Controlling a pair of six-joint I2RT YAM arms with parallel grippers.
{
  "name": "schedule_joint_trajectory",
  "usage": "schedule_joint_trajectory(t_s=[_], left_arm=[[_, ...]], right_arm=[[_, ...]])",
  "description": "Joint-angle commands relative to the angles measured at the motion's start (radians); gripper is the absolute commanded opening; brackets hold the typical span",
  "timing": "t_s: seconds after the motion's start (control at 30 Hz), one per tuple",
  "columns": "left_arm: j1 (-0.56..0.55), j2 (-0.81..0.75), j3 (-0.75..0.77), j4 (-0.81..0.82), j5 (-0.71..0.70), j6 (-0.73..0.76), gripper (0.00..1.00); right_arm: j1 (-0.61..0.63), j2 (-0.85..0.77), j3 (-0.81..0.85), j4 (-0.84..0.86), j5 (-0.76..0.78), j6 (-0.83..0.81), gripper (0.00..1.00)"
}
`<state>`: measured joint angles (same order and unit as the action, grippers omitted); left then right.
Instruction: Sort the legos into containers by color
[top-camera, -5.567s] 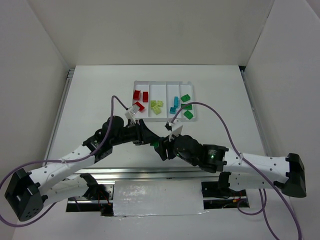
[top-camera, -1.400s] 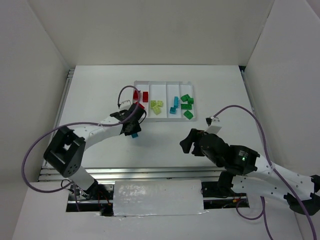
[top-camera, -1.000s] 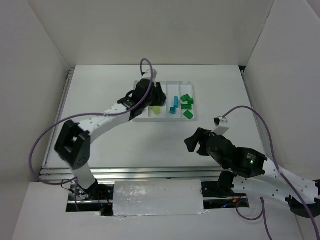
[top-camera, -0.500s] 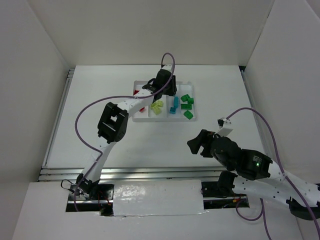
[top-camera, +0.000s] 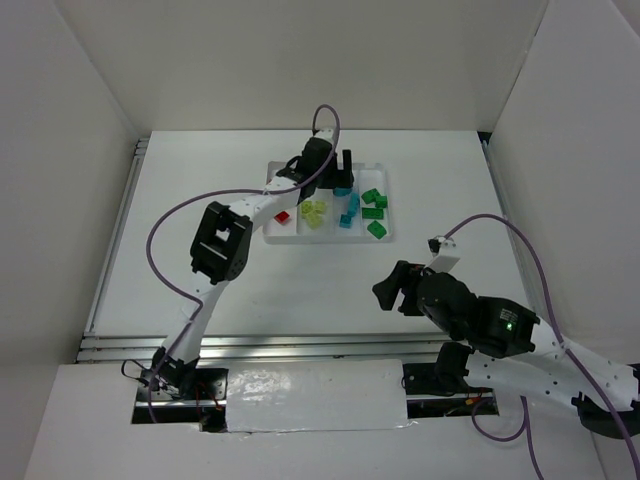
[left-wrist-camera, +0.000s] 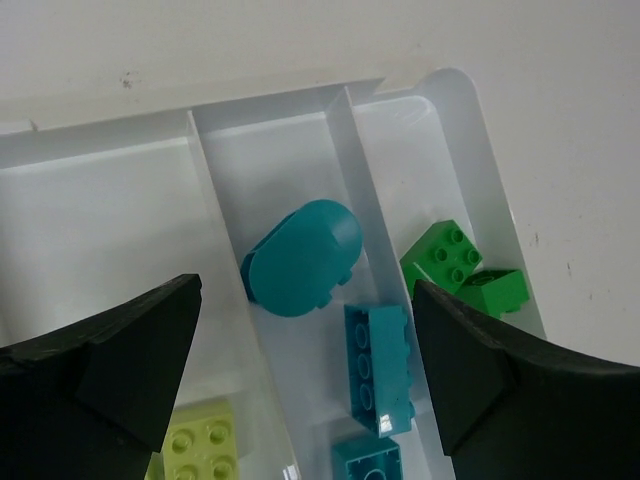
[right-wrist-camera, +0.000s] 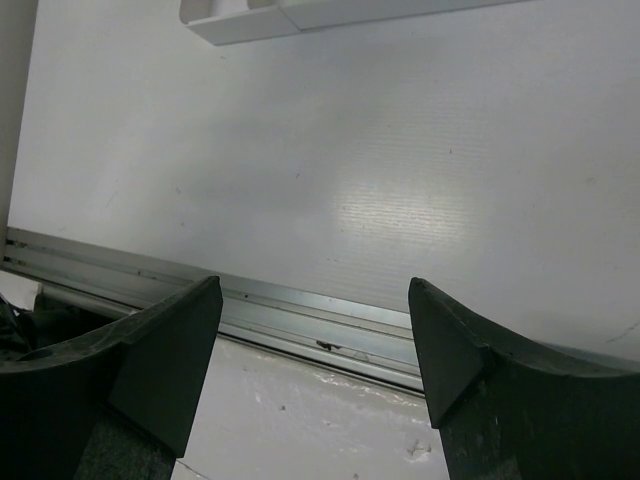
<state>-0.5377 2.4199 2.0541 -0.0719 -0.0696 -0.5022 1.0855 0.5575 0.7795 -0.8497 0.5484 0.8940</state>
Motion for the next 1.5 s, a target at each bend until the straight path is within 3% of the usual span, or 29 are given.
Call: schedule_joint_trajectory(t_s=[0.0, 0.17, 0.3, 0.57, 0.8, 1.03, 1.23, 1.47], left_arm=[[0.008, -0.103, -0.035, 0.026, -0.03, -0.009, 1.0], [0.004, -0.388, -0.187, -0.064, -0.134, -0.015, 1.0], [0.004, -0.603, -0.32, -0.261, -0.315, -0.048, 1.0], [0.031, -1.005, -0.54, -0.61, -0.63, -0.13, 0.99], [0.041, -1.444, -0.868, -0.739, -0.636, -0.223, 0.99], [0.036, -1.809, -0.971, -0.801, -0.65, -0.135, 1.0], [0.038, -2.01, -1.13, -0.72, -0.652, -0.113, 1.0], [0.05, -2.024, -1.135, -0.707, -0.625, -0.105, 0.99]], right_arm=[[-0.007, 0.01, 0.009, 0.018, 0.004, -0.018, 0.82], [-0.006, 0.005, 0.038, -0.012, 0.028, -0.026, 0.83], [-0.006, -0.025, 0.09, -0.069, 0.1, -0.03, 1.0], [-0.006, -0.05, 0.326, -0.23, 0.221, -0.087, 1.0], [-0.006, -0.067, 0.494, -0.324, 0.249, -0.159, 1.0], [-0.006, -0.171, 0.524, -0.38, 0.258, -0.21, 1.0], [-0.006, -0.307, 0.454, -0.335, 0.257, -0.239, 1.0], [-0.006, -0.314, 0.437, -0.321, 0.257, -0.225, 1.0]])
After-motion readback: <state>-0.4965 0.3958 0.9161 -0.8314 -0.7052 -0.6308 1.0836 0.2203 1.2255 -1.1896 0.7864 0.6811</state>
